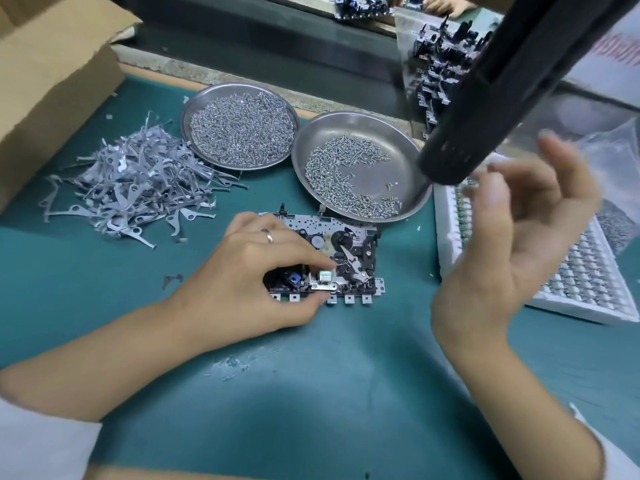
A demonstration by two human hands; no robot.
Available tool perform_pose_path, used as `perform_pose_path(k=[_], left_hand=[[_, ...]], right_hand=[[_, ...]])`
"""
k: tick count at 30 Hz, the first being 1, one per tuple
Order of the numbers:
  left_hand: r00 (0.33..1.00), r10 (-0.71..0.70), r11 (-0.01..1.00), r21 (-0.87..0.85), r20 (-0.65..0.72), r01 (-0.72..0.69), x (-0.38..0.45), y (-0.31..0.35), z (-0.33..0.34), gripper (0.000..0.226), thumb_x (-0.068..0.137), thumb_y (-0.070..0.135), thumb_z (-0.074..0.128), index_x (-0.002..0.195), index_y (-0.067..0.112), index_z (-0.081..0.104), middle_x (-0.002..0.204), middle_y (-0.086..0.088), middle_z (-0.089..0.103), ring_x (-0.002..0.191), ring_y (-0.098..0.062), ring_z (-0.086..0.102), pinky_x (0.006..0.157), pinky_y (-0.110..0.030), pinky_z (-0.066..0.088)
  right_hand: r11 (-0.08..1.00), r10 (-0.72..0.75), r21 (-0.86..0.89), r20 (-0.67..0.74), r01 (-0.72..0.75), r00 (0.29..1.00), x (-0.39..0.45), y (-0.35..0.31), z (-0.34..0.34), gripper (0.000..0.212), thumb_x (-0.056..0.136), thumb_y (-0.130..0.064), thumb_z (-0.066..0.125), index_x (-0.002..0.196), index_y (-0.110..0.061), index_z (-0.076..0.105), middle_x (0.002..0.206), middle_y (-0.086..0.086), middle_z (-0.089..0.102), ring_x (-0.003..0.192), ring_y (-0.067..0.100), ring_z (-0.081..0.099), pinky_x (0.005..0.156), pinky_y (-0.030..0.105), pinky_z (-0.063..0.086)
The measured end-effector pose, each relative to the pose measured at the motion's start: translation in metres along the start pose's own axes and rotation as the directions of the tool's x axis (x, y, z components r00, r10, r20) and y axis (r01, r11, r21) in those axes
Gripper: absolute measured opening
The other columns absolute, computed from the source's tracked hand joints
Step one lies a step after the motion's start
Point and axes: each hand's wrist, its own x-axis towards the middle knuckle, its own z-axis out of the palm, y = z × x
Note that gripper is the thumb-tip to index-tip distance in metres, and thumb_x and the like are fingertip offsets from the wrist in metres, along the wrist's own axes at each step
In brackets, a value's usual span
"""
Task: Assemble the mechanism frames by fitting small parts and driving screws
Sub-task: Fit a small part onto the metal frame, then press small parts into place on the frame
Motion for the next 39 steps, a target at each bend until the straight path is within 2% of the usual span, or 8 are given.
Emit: perform_pose_path(k=[3,5,9,15,22,28,34,39], left_hand=[[1.0,-0.008,1.0,-0.006,-0.022,0.008,0.002,0.001,-0.001,0.025,0.073,0.033,0.068,0.095,0.022,0.073,0.086,0.014,0.068,0.081,-0.009,0.057,0.089,-0.039,0.04],[0.996,-0.034,0.998,-0.05,-0.08,0.031,0.005,0.003,-0.004,0.022,0.079,0.032,0.059,0.095,0.022,0.07,0.084,0.008,0.068,0.078,-0.013,0.058,0.086,-0.04,0.042],[0.953,-0.169,0.979,-0.157,-0.249,0.133,0.009,0.002,-0.007,0.014,0.089,0.026,0.054,0.096,0.032,0.063,0.086,0.002,0.066,0.083,-0.016,0.061,0.083,-0.038,0.048],[0.921,-0.233,0.967,-0.176,-0.313,0.185,0.011,-0.003,-0.005,0.019,0.091,0.017,0.05,0.1,0.026,0.064,0.087,0.006,0.065,0.081,0.006,0.057,0.079,-0.006,0.039],[0.961,-0.07,0.997,-0.042,-0.268,0.061,0.008,-0.003,0.0,0.021,0.091,0.03,0.048,0.103,0.025,0.065,0.082,0.007,0.065,0.078,-0.016,0.059,0.082,-0.033,0.045],[0.968,0.058,0.998,0.029,-0.243,-0.052,0.006,-0.003,0.004,0.024,0.091,0.029,0.047,0.103,0.021,0.066,0.077,0.001,0.064,0.086,-0.001,0.054,0.081,-0.038,0.043],[0.974,0.04,0.999,0.044,-0.221,-0.031,0.005,-0.01,0.005,0.031,0.091,0.035,0.045,0.103,0.018,0.068,0.08,0.004,0.063,0.087,0.0,0.054,0.083,-0.035,0.043],[0.979,0.013,0.998,0.065,-0.202,0.0,0.005,-0.011,0.004,0.035,0.091,0.037,0.043,0.104,0.016,0.069,0.081,0.002,0.063,0.089,-0.002,0.053,0.085,-0.034,0.041]], right_hand=[[0.987,0.036,-0.154,-0.042,-0.042,0.998,-0.023,0.006,-0.008,0.019,0.088,0.0,0.048,0.099,-0.016,0.048,0.089,0.012,0.049,0.079,0.027,0.049,0.075,0.025,0.041],[0.944,0.071,-0.328,0.258,0.018,0.963,-0.039,0.008,-0.004,0.014,0.089,-0.007,0.051,0.097,-0.012,0.061,0.086,0.008,0.058,0.082,0.019,0.057,0.076,0.024,0.045],[0.704,0.128,-0.534,0.744,0.469,0.656,-0.057,0.008,0.014,0.04,0.089,-0.038,0.058,0.12,-0.013,0.065,0.114,0.011,0.063,0.101,0.031,0.059,0.084,0.041,0.048],[0.522,0.21,-0.554,0.821,0.649,0.531,-0.065,-0.01,0.006,0.037,0.082,-0.028,0.065,0.119,-0.027,0.065,0.12,0.011,0.061,0.11,0.035,0.057,0.088,0.041,0.048],[0.491,0.239,-0.622,0.769,0.609,0.593,-0.084,-0.041,-0.037,0.017,0.073,-0.031,0.075,0.089,-0.029,0.07,0.102,0.006,0.067,0.098,0.031,0.063,0.08,0.038,0.051],[0.407,0.292,-0.747,0.651,0.525,0.701,-0.086,-0.059,-0.113,0.021,0.087,-0.032,0.055,0.09,-0.021,0.073,0.1,0.012,0.067,0.097,0.033,0.065,0.081,0.041,0.053],[0.117,0.329,-0.91,0.414,0.398,0.849,-0.071,-0.058,-0.195,0.009,0.08,-0.011,0.069,0.088,-0.01,0.072,0.099,0.014,0.067,0.094,0.034,0.065,0.075,0.045,0.054],[-0.235,0.498,-0.963,-0.001,0.134,0.867,-0.045,-0.046,-0.251,0.039,0.077,0.001,0.066,0.113,-0.013,0.064,0.129,0.011,0.055,0.124,0.033,0.046,0.092,0.047,0.041]])
